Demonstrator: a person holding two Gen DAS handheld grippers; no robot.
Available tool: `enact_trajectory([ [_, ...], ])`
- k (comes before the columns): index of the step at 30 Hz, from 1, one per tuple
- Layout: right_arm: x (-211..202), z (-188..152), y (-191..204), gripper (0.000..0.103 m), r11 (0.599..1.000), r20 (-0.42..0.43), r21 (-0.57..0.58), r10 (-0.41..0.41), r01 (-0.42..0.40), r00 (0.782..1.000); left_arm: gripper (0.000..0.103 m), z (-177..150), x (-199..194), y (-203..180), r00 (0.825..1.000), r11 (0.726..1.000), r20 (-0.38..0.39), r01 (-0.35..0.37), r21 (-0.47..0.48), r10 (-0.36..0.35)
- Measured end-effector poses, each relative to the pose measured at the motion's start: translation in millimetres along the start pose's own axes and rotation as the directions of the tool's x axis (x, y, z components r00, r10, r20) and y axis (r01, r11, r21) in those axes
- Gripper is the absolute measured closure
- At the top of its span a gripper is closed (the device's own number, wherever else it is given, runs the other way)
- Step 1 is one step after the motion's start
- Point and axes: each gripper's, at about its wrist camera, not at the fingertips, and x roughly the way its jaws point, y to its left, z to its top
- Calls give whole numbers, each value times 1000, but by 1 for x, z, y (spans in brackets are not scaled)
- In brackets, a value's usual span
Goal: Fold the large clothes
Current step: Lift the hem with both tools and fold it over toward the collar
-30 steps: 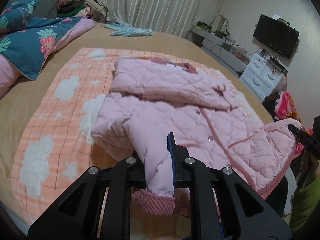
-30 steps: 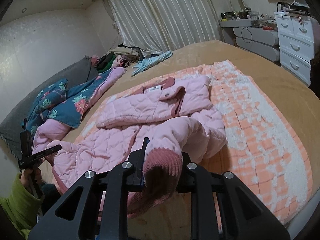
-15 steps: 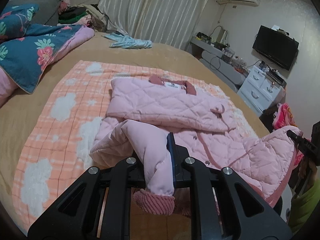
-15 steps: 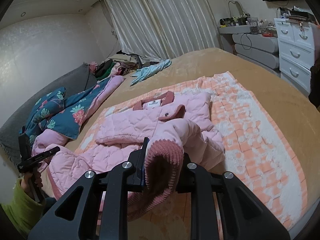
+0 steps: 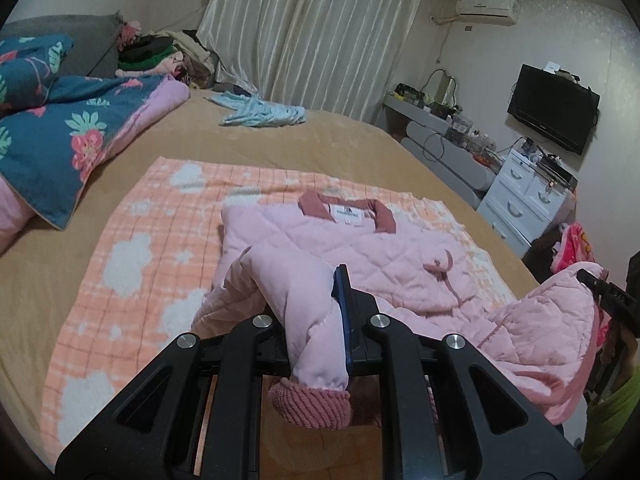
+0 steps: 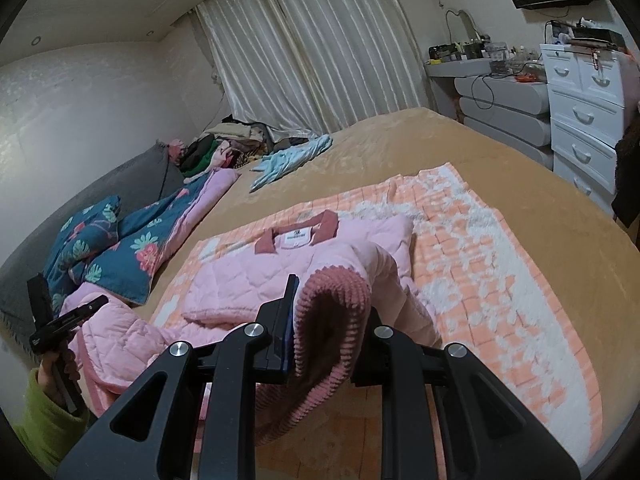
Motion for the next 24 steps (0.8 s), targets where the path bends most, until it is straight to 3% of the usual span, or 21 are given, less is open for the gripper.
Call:
enact_trajectory([
  [10, 19, 34, -2, 85, 999, 19, 9, -33, 33, 999, 95, 29, 13, 1, 998, 998, 37, -55, 1, 55],
  [24, 64, 52, -20, 85, 997, -16, 36, -72, 72, 997, 95, 40, 52, 7, 989, 990, 41, -141, 23, 140],
])
